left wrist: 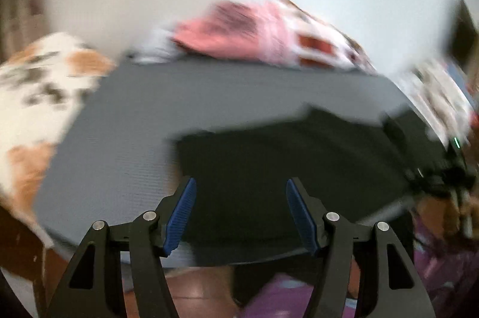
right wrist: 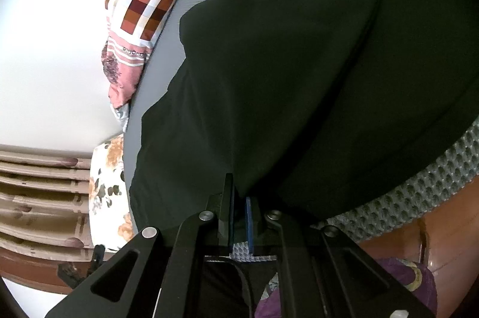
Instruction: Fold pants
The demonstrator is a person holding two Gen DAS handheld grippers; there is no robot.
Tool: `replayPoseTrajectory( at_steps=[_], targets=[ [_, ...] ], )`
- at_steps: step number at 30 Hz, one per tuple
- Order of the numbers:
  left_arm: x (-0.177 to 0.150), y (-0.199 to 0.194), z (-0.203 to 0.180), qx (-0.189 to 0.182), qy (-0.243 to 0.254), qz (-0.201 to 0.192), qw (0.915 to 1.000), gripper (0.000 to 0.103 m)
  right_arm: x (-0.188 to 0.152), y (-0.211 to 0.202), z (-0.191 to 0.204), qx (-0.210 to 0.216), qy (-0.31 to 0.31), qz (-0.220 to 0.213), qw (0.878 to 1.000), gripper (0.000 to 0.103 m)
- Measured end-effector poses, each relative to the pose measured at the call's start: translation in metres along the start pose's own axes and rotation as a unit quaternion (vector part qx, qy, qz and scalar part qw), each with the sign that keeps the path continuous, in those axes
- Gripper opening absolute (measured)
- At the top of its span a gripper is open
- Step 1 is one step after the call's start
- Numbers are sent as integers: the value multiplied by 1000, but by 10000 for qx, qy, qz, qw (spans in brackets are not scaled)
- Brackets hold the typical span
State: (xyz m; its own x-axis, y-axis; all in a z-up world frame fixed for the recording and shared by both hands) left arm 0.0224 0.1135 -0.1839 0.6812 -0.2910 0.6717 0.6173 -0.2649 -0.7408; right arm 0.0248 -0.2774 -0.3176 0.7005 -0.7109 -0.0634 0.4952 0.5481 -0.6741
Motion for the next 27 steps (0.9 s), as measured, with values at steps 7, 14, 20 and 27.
replayPoseTrajectory(
  at_steps=[7, 14, 20, 27],
  targets=[
    [-31, 97, -45, -471, 612, 1320, 9882, 61, 8, -8, 3, 690, -27, 17, 9976, 12],
    [-30, 106, -44, -410, 384, 1243, 9906, 61, 67, -37, -3, 1149, -20, -454, 9923, 27],
    [-30, 105, -39, -362, 275, 1272, 9908, 61, 182, -73, -34, 1565, 691, -1238, 9774, 27],
    [-29, 106, -38, -302, 239, 1283, 9910, 61, 281, -130, -74, 958, 992, -2103, 9679, 12]
  ],
)
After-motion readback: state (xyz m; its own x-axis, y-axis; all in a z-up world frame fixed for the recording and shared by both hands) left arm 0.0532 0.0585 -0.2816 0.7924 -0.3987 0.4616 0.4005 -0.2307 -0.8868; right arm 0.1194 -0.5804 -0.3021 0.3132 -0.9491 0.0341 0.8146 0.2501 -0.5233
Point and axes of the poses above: each gripper's, at about its wrist camera, not at the fingertips, and y roughly the way its jaws point, z to its left, x to its top, the point moved 8 cm from there along y, roughly the way its jaws point, and after that the axes turned 8 degrees about y, right-handed, at the moved point
